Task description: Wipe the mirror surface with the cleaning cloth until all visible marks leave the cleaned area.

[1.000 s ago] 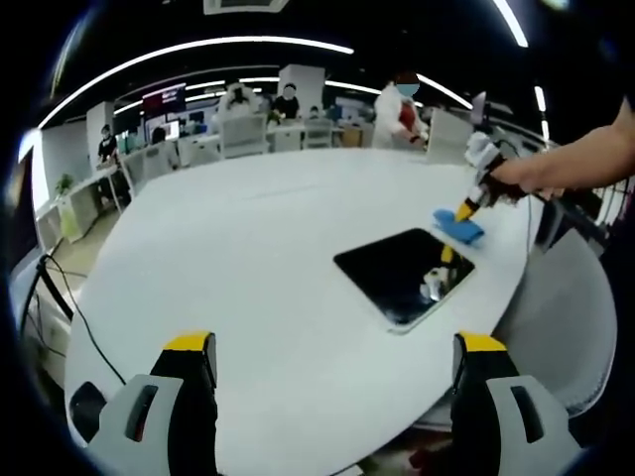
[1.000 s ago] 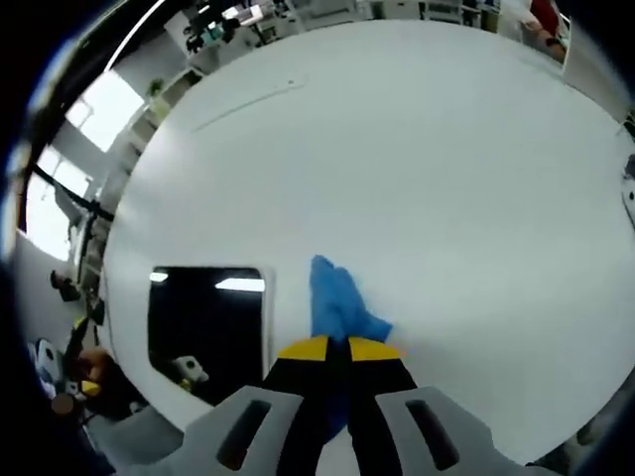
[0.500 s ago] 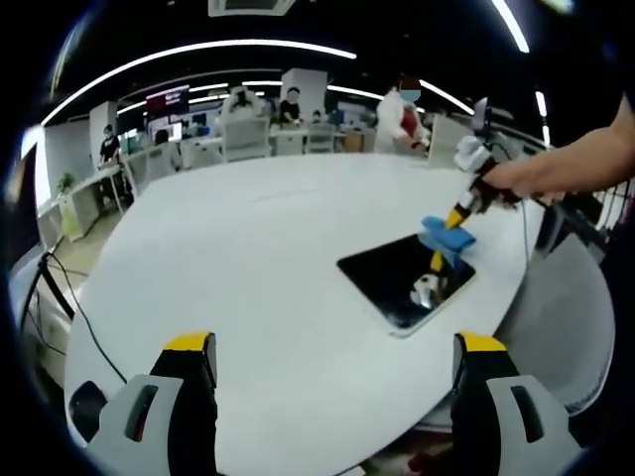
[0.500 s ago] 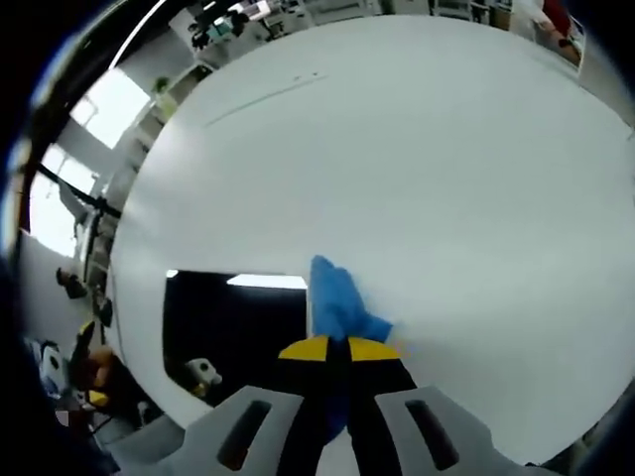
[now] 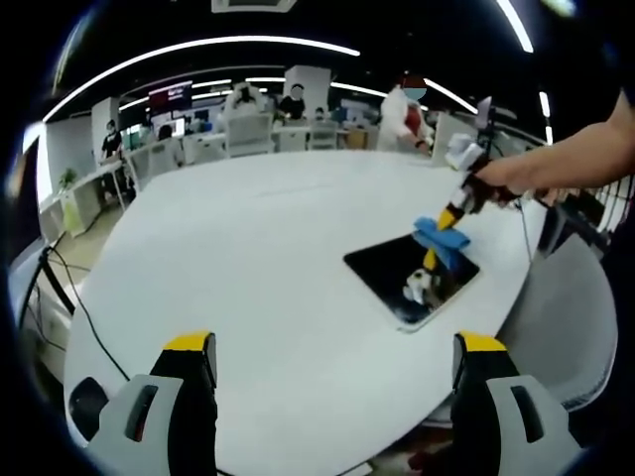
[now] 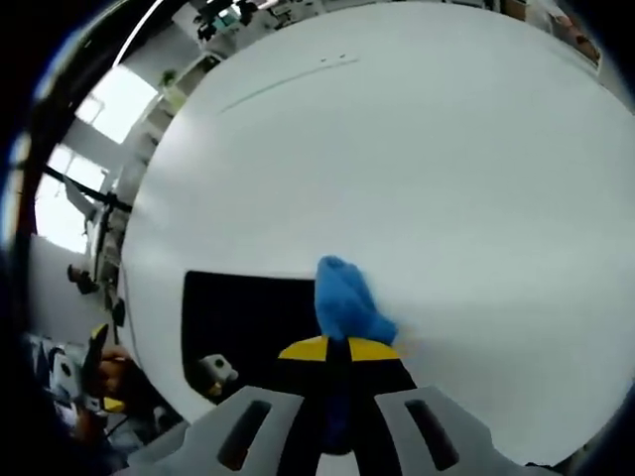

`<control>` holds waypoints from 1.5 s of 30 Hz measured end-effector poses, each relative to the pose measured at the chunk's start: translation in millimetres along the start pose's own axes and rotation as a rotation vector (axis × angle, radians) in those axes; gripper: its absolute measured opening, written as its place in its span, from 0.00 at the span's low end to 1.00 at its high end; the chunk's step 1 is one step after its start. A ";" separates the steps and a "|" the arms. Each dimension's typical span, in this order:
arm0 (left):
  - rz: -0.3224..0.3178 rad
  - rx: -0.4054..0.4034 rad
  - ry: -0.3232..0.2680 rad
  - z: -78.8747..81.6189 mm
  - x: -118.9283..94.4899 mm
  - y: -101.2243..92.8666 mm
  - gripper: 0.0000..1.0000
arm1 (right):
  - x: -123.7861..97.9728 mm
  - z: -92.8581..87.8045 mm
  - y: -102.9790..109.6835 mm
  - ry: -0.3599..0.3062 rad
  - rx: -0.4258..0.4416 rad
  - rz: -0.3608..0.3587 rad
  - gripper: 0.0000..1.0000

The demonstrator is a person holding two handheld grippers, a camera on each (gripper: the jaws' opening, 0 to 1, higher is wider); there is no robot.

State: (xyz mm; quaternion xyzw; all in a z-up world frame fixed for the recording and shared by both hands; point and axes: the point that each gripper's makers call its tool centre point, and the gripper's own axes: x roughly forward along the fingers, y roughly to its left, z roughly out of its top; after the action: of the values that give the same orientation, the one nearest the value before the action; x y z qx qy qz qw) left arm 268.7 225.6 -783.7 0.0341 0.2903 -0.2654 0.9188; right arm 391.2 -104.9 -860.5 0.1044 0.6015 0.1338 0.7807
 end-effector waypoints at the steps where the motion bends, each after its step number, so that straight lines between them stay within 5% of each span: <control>1: -0.001 -0.002 0.000 -0.2 0.4 -0.1 0.99 | 0.8 -0.1 1.7 0.001 -0.001 -0.002 0.00; 23: 0.018 -0.010 0.020 -10.8 -13.3 7.3 0.99 | 28.7 5.0 60.8 0.011 -0.071 0.045 0.00; 45: 0.008 -0.004 0.015 -7.8 -5.6 13.4 0.99 | 53.9 16.0 127.0 0.005 -0.096 0.117 0.00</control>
State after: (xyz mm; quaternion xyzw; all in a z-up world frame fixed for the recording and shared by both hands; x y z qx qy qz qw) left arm 267.6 241.3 -788.3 0.0352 0.2976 -0.2608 0.9177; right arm 409.2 32.8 -864.5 0.1015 0.5892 0.2085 0.7740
